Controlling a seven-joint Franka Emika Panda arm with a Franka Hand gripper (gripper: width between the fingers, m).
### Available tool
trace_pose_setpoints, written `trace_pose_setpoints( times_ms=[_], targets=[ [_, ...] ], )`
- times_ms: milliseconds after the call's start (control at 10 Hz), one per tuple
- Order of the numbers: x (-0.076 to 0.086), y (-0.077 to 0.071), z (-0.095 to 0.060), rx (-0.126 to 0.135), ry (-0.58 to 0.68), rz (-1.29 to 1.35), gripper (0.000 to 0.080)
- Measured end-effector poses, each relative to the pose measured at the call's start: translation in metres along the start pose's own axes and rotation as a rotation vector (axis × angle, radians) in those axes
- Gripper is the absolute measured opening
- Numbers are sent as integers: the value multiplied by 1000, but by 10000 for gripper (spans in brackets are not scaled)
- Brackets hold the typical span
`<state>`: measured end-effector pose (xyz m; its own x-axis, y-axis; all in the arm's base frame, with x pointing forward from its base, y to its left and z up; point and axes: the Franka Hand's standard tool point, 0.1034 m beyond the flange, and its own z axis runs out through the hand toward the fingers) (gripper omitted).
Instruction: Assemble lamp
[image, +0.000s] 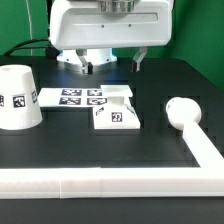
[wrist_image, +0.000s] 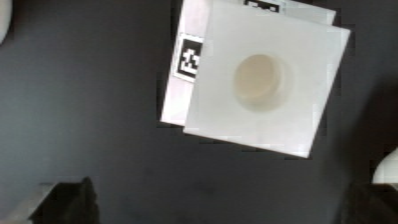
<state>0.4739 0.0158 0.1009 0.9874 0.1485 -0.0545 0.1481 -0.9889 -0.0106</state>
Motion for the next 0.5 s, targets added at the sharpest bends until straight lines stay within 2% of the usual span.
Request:
trace_pose_setpoints(
  times_ms=[200,500],
  targets=[
    [0,-3,1,11,0,137,700],
    [1,-11,12,21,8,306,700]
  ],
)
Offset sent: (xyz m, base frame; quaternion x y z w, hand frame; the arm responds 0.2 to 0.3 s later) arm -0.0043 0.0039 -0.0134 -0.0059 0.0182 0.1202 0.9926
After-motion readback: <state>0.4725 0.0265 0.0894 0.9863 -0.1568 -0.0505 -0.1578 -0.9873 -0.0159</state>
